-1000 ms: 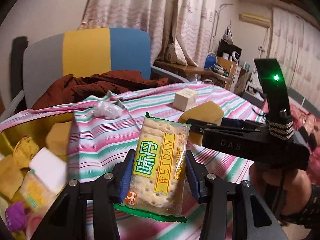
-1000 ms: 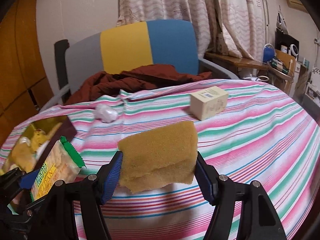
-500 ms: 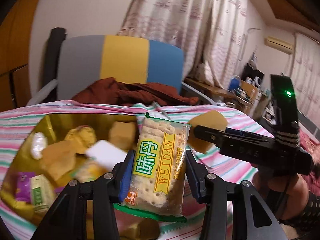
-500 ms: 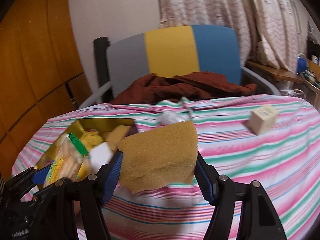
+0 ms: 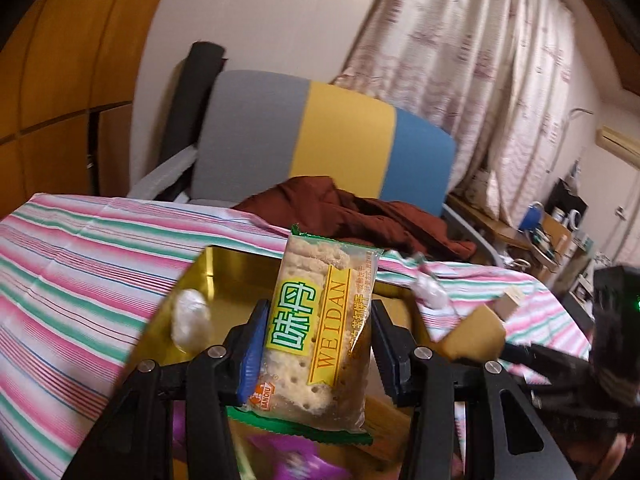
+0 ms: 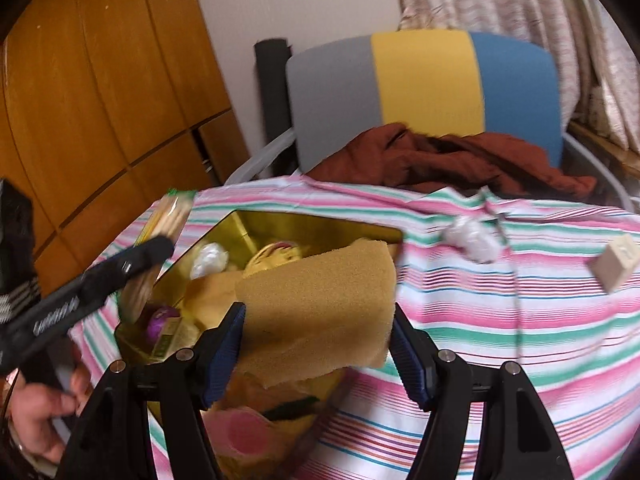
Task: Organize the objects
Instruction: 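Carry WEIDAN packet and tan sponge into the gold tray and open both tools, then move right tool to the cream box and grasp it while left tool moves to the plastic-wrapped item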
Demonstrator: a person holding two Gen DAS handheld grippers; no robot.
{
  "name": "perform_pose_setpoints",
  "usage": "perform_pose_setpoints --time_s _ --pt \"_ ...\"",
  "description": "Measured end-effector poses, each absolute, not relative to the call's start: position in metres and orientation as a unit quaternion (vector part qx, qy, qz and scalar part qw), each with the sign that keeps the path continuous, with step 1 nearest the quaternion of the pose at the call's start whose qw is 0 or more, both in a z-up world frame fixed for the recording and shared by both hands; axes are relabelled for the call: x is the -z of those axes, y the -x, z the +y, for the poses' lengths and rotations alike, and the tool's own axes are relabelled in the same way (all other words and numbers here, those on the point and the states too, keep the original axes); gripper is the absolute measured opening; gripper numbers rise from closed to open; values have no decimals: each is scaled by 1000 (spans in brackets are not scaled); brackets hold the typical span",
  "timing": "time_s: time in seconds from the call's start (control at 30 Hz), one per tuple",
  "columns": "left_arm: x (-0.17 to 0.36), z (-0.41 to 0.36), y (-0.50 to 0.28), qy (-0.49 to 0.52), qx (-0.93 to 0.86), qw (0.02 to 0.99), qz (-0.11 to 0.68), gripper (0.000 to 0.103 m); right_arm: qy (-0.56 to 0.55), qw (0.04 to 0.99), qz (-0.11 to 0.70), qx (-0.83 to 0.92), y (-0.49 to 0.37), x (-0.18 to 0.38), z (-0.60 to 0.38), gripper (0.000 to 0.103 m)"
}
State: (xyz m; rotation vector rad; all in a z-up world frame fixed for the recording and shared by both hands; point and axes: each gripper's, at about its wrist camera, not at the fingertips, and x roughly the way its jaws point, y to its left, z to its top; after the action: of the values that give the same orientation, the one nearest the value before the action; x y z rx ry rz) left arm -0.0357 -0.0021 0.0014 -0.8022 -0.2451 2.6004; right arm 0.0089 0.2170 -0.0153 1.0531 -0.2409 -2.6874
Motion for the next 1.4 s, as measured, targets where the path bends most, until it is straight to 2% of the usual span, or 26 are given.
perform_pose_setpoints --time_s 0.27,0.33,0.37,0.4,0.57,0.77,0.83,0.9,1.0,1.23,1.33,1.4 --pt "23 -15 95 354 -916 172 -85 51 -443 176 -73 876 32 43 179 75" --pt "27 -13 104 366 -912 163 -84 64 -447 166 -59 877 33 45 174 81" --pt "28 -14 106 369 -912 160 -86 79 -442 165 -56 880 32 44 174 85" --pt "28 -14 107 369 -912 157 -89 89 -437 168 -58 882 30 43 175 85" --pt "17 -23 97 347 -921 136 -116 101 -411 165 -94 892 22 34 197 85" --pt "8 -22 71 318 -936 109 -106 103 -397 148 -124 897 6 27 221 85" --pt "5 -17 61 309 -941 103 -93 103 -397 138 -117 900 1 24 224 81" --pt "3 -16 52 299 -945 97 -85 103 -405 123 -97 901 -2 24 222 59" --pt "-1 -20 38 286 -951 81 -86 103 -418 101 -65 900 3 28 215 39" --pt "-3 -35 24 289 -949 58 -115 103 -405 115 -52 906 42 32 195 38" --pt "-2 -38 21 293 -948 53 -113 103 -380 135 -94 910 36 17 211 38" --pt "-1 -38 18 293 -948 53 -115 103 -367 128 -92 917 25 10 220 40"
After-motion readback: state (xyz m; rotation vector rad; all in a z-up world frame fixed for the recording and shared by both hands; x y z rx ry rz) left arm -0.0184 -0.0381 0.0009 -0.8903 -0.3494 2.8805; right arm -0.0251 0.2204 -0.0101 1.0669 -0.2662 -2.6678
